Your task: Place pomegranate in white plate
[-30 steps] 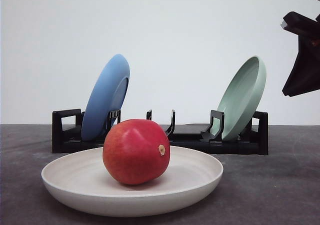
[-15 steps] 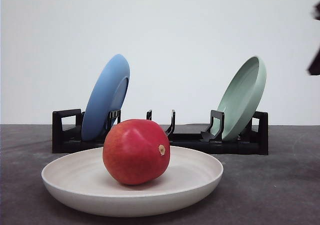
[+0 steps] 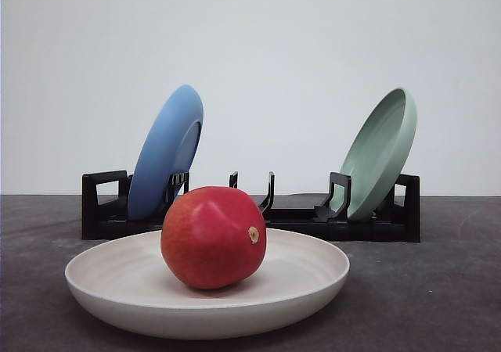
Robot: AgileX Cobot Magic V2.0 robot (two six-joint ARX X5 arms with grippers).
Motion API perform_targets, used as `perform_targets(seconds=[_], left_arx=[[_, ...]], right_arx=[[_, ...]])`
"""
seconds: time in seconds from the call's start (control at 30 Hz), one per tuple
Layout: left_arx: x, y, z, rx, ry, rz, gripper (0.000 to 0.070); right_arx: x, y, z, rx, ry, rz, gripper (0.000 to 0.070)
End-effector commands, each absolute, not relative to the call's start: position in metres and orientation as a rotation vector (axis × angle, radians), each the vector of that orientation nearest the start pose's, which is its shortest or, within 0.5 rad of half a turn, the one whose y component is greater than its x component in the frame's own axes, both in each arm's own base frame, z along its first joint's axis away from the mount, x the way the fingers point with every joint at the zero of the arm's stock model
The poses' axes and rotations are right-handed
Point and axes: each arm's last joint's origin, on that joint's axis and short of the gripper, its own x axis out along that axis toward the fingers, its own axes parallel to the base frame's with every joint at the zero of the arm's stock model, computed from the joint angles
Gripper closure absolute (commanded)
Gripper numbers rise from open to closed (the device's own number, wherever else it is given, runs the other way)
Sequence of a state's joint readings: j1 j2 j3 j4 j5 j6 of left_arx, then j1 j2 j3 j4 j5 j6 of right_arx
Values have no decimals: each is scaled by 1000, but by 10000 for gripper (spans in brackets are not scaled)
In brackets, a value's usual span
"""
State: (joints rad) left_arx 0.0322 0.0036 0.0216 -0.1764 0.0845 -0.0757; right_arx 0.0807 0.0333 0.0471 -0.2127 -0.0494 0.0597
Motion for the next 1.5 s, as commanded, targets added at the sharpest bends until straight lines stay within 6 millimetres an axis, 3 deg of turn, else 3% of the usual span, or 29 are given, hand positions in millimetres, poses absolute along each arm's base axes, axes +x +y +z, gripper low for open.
perform_targets(seconds=[0.0,1.47], left_arx=[[96,1,152,-90,157,-47,684],[96,1,152,-90,156,-47,684]], right_arx=[[95,8,153,69,179,113,667],[96,6,152,71,153,94,667]])
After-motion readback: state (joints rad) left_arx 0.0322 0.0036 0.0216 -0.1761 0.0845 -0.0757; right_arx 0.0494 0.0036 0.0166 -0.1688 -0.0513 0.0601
